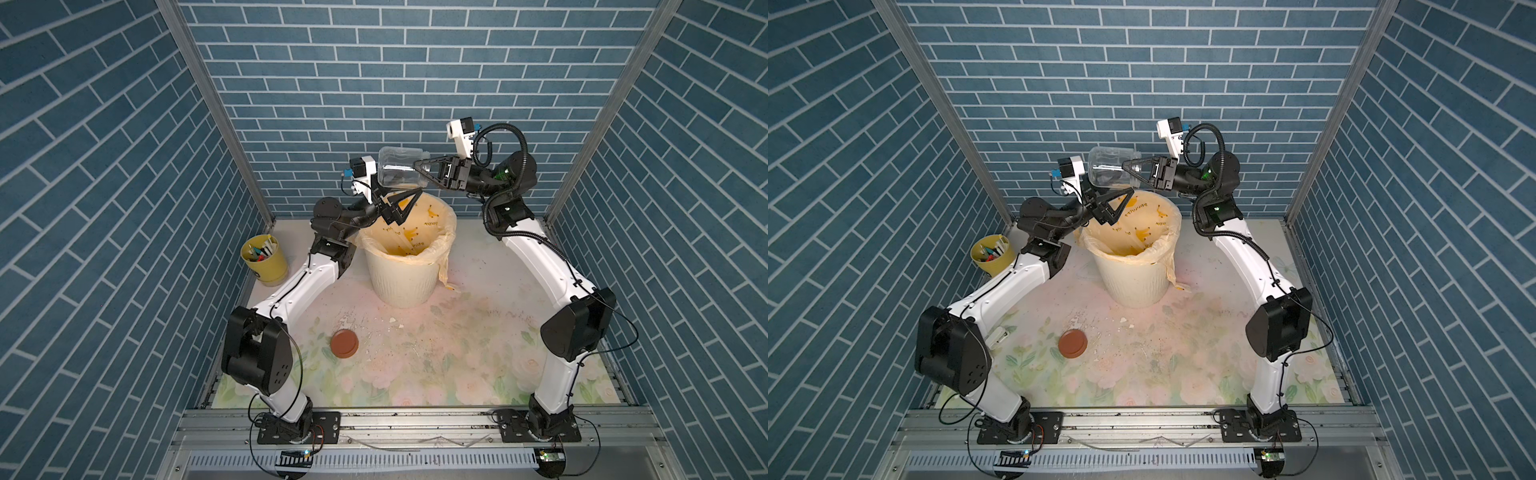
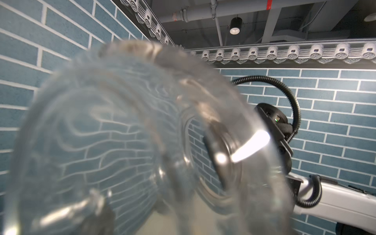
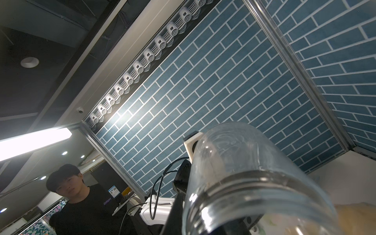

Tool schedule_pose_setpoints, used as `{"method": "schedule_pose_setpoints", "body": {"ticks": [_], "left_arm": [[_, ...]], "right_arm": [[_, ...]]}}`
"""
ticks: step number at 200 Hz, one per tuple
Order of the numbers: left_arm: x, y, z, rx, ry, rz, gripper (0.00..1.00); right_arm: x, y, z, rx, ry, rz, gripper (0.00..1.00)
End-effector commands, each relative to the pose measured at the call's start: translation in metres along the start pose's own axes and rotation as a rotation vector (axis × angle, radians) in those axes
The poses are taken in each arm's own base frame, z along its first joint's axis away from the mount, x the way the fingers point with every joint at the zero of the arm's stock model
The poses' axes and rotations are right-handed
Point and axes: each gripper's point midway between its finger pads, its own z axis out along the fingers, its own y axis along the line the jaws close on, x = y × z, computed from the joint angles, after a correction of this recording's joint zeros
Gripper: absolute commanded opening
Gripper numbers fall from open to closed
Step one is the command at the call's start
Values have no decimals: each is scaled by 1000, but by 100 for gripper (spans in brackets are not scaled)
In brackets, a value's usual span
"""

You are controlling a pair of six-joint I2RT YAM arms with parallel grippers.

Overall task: Empty moldy tea leaves from jars
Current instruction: Place the jar at the center of the board.

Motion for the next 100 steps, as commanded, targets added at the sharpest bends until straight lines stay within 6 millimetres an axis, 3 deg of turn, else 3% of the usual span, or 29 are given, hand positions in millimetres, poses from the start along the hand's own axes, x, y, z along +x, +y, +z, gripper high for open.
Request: {"method": "schedule_pose_setpoints", "body": {"ticks": [1, 36, 69, 100], "left_arm": [[-26, -23, -12, 47, -32, 150, 99], [-28, -12, -35, -22, -18, 168, 99], [-38, 6, -58, -199, 62, 227, 99], [-44, 28, -80, -450, 225, 280, 99]], "right_arm": [[-30, 20, -18, 120, -62, -153, 0], [-18, 26, -33, 295, 57, -191, 0], [20, 46, -61, 448, 208, -189, 0], [59, 44, -89, 609, 306, -184, 0]]}}
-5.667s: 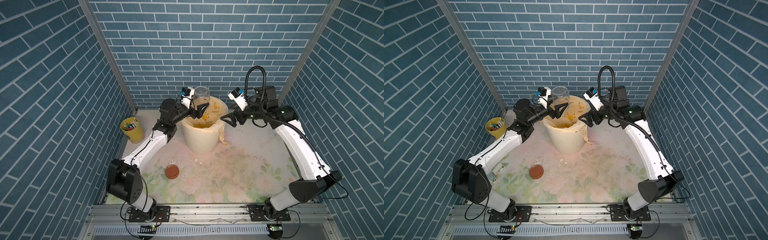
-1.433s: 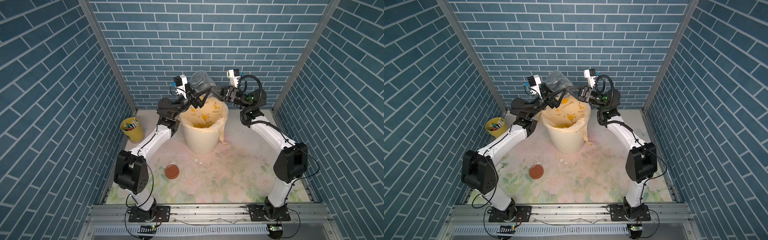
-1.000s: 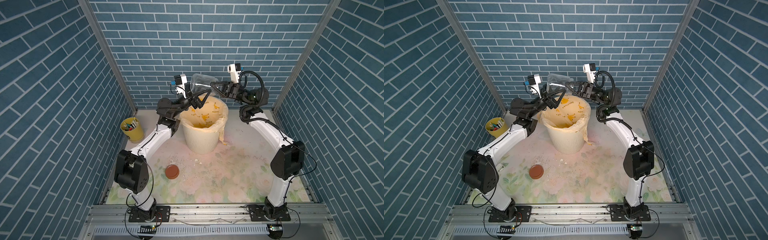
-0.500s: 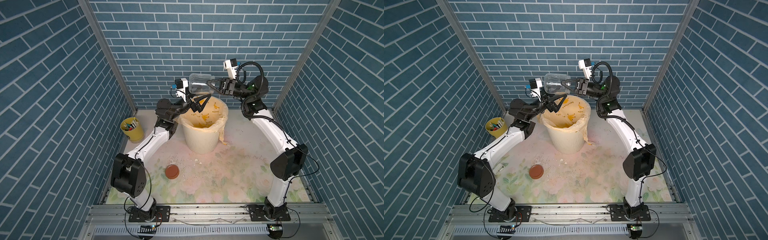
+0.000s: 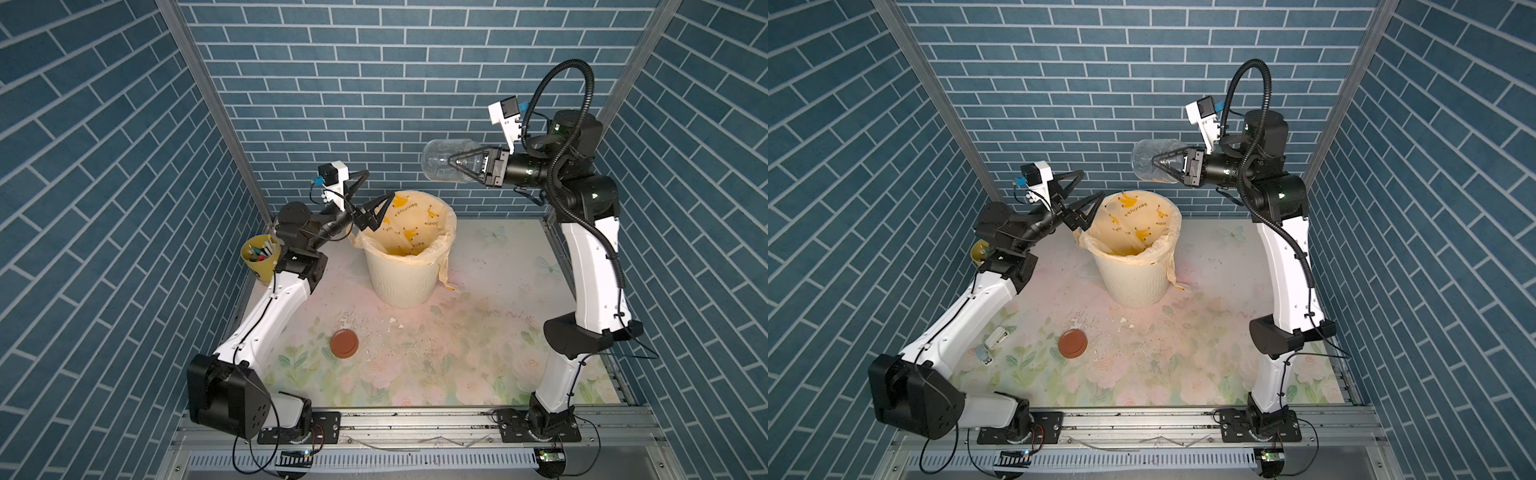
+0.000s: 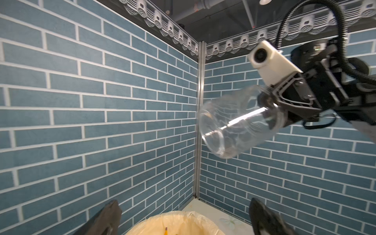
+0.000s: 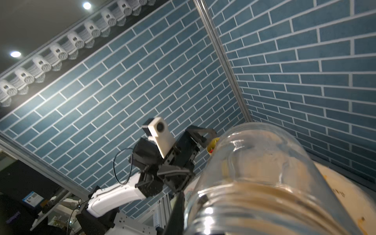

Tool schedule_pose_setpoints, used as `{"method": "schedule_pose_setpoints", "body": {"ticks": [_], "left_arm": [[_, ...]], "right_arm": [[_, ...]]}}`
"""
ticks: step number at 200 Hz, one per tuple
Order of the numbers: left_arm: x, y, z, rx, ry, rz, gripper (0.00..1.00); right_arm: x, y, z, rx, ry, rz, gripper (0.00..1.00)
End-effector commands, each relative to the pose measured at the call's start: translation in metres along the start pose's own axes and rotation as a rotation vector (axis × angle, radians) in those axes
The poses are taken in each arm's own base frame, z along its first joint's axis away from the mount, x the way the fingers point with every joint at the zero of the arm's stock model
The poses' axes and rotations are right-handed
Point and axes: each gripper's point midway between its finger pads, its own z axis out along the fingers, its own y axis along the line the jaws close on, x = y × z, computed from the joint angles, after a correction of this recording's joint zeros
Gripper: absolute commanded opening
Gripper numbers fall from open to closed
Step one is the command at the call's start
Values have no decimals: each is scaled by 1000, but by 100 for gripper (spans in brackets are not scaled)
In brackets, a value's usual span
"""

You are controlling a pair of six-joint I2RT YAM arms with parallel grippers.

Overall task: Empty moldy tea leaves from jars
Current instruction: Place the jar at the center of the board.

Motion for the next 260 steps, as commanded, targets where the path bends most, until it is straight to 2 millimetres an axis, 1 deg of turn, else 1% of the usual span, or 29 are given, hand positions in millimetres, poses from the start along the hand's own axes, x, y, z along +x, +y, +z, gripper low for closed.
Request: {"method": "schedule_pose_setpoints", "body": {"ticks": [1, 26, 41, 62, 77, 96, 110, 136, 157, 179, 195, 222, 260], "left_arm": [[12, 25, -14, -194, 177, 78, 99], [14, 36, -34, -315, 244, 122, 99], [14, 37, -44, -350, 265, 133, 99], [12, 40, -56, -410, 293, 134, 99], [11, 43, -65, -454, 312, 146, 99], [11, 47, -77, -502, 328, 168, 99], [17, 48, -84, -524, 351, 175, 99], [25, 51, -96, -569, 378, 181, 99], [34, 52, -107, -592, 408, 185, 99], [41, 52, -115, -607, 452, 196, 99], [44, 54, -121, -631, 465, 201, 99], [48, 54, -127, -646, 466, 203, 99], [52, 53, -132, -657, 468, 190, 99]], "right_arm": [[64, -14, -16, 154, 194, -30, 0], [113, -8, -19, 252, 347, -93, 0], [133, -1, -22, 267, 401, -110, 0], [153, 6, -29, 276, 436, -102, 0], [172, 6, -35, 291, 482, -86, 0], [205, -3, -41, 329, 556, -58, 0], [232, -11, -42, 354, 605, -21, 0], [280, -18, -29, 335, 656, 55, 0], [314, -24, -18, 353, 691, 89, 0], [348, -35, -9, 388, 735, 124, 0], [373, -45, -7, 430, 778, 124, 0], [402, -60, -5, 474, 795, 106, 0], [443, -69, -2, 470, 867, 141, 0]]}}
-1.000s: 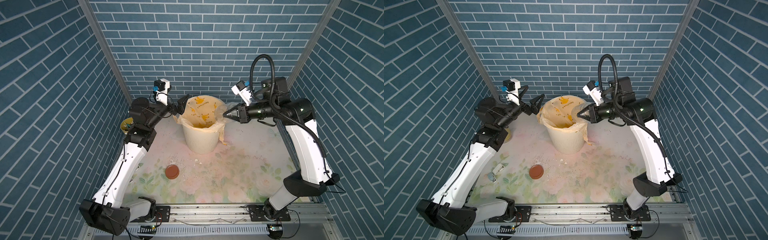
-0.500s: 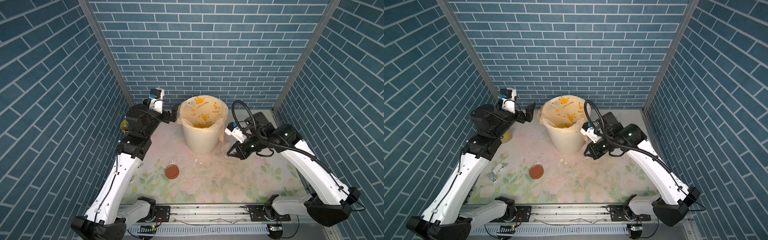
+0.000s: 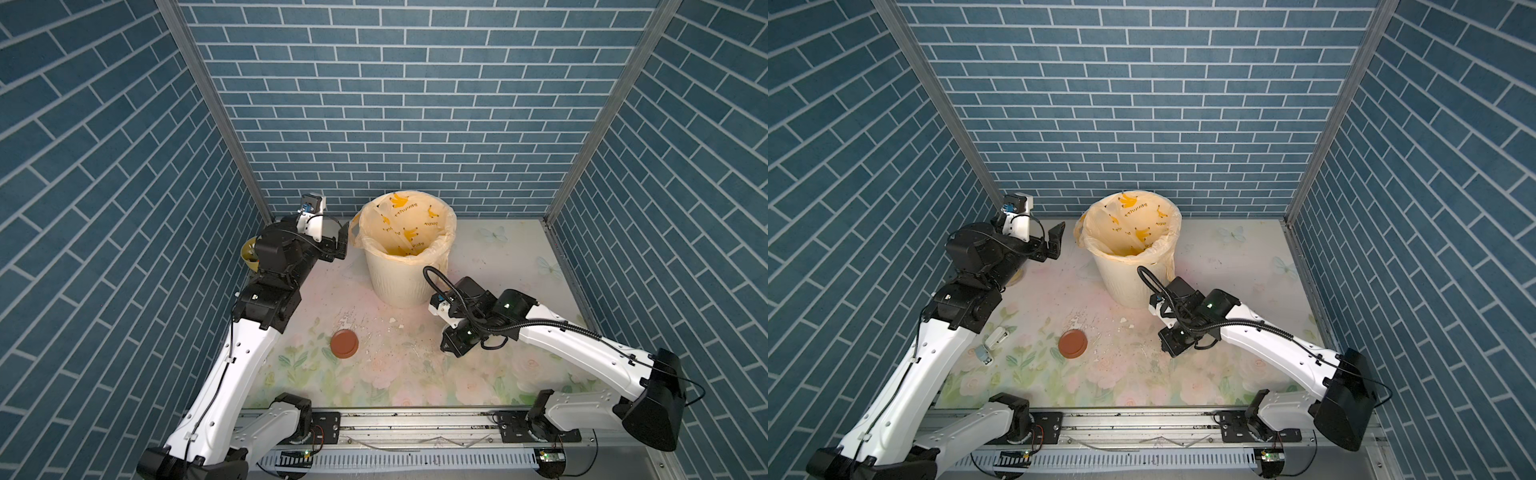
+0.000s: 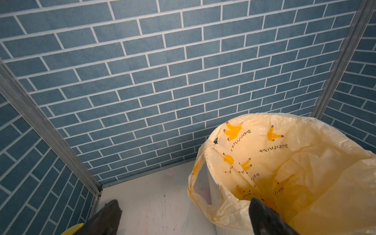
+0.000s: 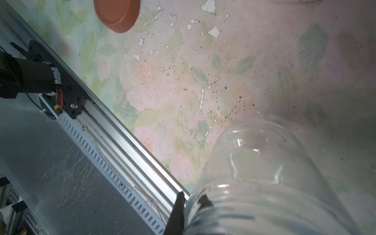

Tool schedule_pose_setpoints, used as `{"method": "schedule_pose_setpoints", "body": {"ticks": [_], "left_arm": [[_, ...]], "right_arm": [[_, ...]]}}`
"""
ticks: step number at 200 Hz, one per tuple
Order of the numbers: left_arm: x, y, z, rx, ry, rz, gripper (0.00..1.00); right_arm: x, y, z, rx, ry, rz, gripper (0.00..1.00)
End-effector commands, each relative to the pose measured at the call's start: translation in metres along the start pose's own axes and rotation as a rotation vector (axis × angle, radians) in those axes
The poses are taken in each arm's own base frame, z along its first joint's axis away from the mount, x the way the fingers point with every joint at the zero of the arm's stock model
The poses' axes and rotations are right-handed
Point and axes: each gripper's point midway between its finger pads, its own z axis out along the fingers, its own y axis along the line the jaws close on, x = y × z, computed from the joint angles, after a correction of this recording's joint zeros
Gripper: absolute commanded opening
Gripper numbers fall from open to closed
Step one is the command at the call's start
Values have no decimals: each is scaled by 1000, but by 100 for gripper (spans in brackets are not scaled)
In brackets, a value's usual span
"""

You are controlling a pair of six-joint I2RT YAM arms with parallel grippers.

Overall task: Empty moldy tea leaves from jars
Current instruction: Place the jar at the center of the board.

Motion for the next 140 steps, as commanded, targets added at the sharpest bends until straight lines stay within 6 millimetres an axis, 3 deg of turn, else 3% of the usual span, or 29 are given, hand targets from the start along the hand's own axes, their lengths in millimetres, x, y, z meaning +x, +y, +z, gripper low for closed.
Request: {"method": "schedule_pose_setpoints", "body": {"ticks": [1, 84, 140], "left_arm": [[3, 6, -5, -27, 1, 0, 99], [13, 7, -8, -39, 13, -6, 99], [18, 7, -9, -45, 21, -6, 99]], "right_arm": [[-13, 2, 12, 2, -56, 10, 0], [0, -5, 50, -7, 11, 31, 0], [5, -9, 58, 11, 54, 41, 30]]}}
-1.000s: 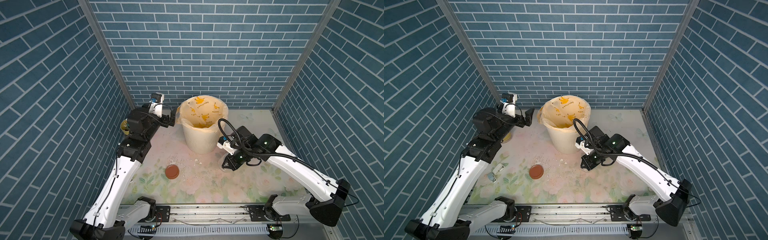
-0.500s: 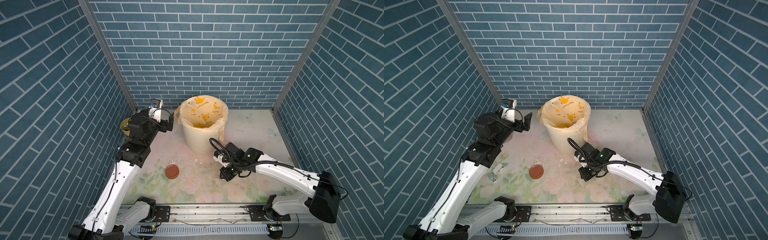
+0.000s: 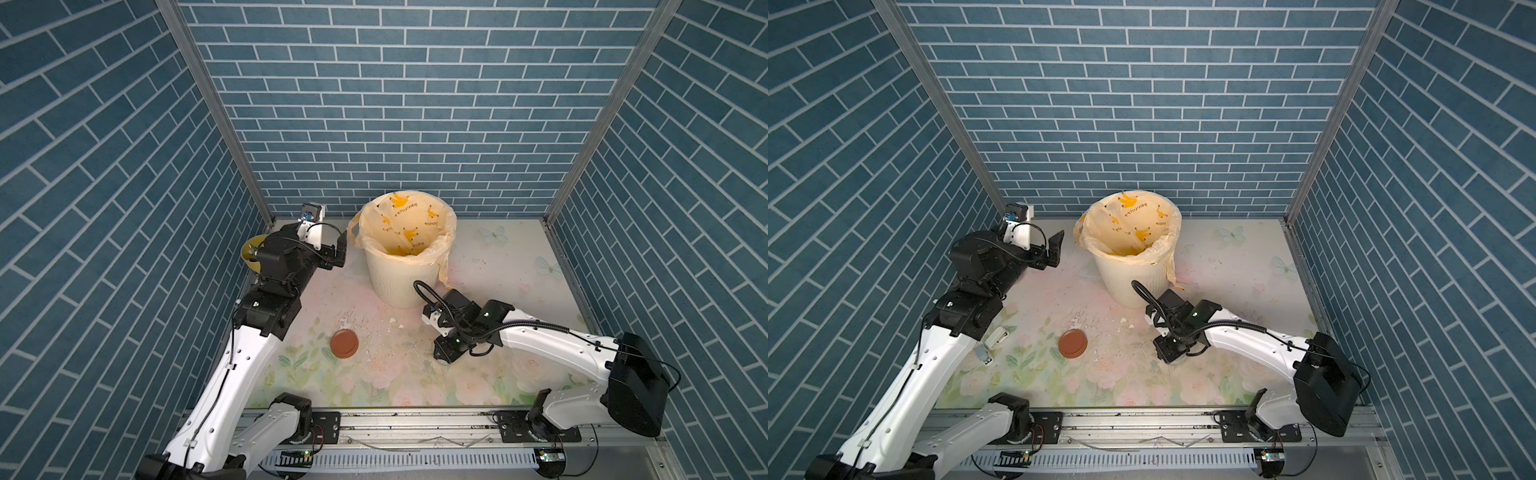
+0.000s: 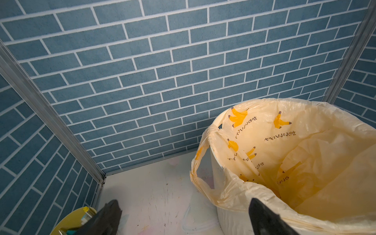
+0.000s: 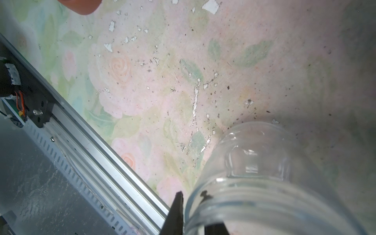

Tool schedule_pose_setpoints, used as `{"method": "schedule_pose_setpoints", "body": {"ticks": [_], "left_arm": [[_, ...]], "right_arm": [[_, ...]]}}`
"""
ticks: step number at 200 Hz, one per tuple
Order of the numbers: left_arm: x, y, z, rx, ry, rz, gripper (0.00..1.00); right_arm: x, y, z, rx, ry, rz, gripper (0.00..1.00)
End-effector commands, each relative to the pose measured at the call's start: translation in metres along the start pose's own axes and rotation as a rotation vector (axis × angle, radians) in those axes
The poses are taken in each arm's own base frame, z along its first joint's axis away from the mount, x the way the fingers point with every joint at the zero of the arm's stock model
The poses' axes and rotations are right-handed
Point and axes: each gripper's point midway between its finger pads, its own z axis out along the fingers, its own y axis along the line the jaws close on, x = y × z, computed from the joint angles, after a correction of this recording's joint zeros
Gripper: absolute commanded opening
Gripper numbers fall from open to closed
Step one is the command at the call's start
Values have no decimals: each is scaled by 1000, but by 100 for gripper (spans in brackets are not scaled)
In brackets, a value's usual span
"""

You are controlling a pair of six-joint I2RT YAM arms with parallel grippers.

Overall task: Empty moldy tea leaves from jars
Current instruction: Place the jar at the center of the board, then reset both arms

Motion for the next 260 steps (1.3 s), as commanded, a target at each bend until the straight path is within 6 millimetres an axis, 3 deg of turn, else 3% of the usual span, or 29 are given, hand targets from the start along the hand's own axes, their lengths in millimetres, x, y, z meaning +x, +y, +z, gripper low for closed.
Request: {"method": "schedule_pose_setpoints", "body": {"ticks": [1, 14, 18, 28, 49, 111, 124, 130, 145, 173, 188, 201, 234, 260], "left_arm": [[-3, 4, -4, -19, -14, -5, 99], [-3, 5, -4, -21, -15, -3, 99], [-3, 5, -5, -22, -14, -3, 99], [-4, 6, -6, -24, -18, -1, 99], [-5, 7, -7, -28, -20, 2, 99], [-6, 8, -7, -31, -27, -2, 99], [-5, 9, -7, -34, -28, -3, 99], [-5, 10, -8, -39, -29, -3, 99], [-5, 13, -9, -52, -36, -3, 99], [-4, 18, -14, -78, -69, -17, 99], [0, 28, -17, -129, -95, -45, 99], [11, 40, -16, -176, -99, -77, 99], [74, 76, -1, -308, -54, -194, 99], [121, 88, 7, -402, -94, -257, 99]], "right_arm": [[2, -1, 7, 10, 29, 18, 30], [2, -1, 7, 14, 38, 13, 36], [1, -2, 6, 17, 37, 12, 44], [-1, -1, 4, 16, 30, 7, 49], [-11, 5, -11, 12, -14, -9, 62], [-28, 17, -62, 33, -70, -55, 75], [-27, 15, -72, 56, -79, -64, 90], [-27, 13, -80, 74, -106, -69, 99], [-36, 14, -113, 98, -234, -99, 99], [-56, -2, -188, 215, -511, -106, 99], [-63, -23, -214, 228, -610, -61, 99], [-69, -53, -227, 256, -677, 0, 99], [-83, -145, -242, 350, -800, 171, 99], [-75, -222, -242, 466, -893, 318, 99]]}}
